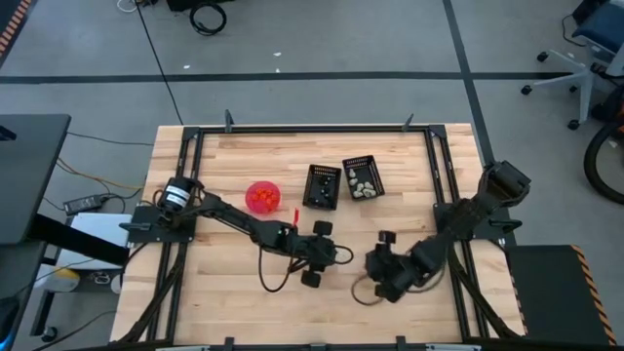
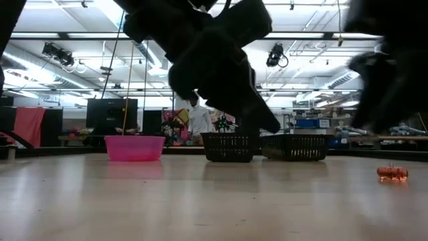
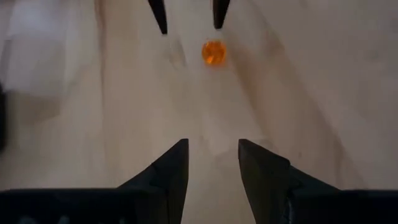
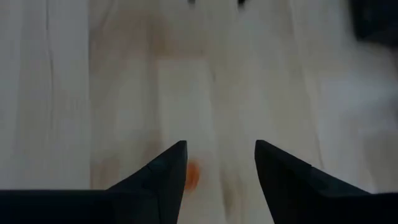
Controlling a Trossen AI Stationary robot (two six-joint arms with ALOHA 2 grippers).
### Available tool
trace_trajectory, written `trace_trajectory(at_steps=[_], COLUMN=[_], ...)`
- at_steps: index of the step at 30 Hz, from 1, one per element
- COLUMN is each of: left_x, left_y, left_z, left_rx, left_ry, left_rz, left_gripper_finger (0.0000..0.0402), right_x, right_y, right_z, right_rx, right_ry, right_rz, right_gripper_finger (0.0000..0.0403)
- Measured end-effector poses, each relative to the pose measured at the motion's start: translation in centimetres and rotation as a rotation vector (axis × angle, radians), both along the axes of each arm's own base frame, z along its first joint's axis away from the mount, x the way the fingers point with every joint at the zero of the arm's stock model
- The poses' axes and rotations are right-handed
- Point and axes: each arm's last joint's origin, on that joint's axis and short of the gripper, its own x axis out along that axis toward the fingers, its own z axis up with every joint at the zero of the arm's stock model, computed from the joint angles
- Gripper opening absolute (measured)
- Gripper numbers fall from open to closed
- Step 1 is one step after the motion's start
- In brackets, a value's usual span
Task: Sort Halloween decoration
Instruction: Put the orange pumpkin toy into the red bowl
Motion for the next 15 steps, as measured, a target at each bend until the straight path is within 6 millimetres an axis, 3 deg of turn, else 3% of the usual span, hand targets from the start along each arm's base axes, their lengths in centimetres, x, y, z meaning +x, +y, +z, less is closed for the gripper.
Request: trace_trajectory(at_steps=[5, 15], left_x=[1.4, 5.9], left_y=[-0.6, -1.5], left_z=[-1.4, -4.8], left_rx=[-0.128, -0.137], left_ry=[-0.096, -0.3], left_rz=[-0.07, -0.102], left_gripper_finger=[0.0151, 0.0185], right_x=[-2.5, -5.7], right_y=[0.8, 2.4], right_z=[-1.6, -1.3], right_rx=[0.028, 0.055], right_ry=[0.019, 0.021], right_rz=[-0.031, -0.115], right_gripper_finger=[0.0191, 0.0191])
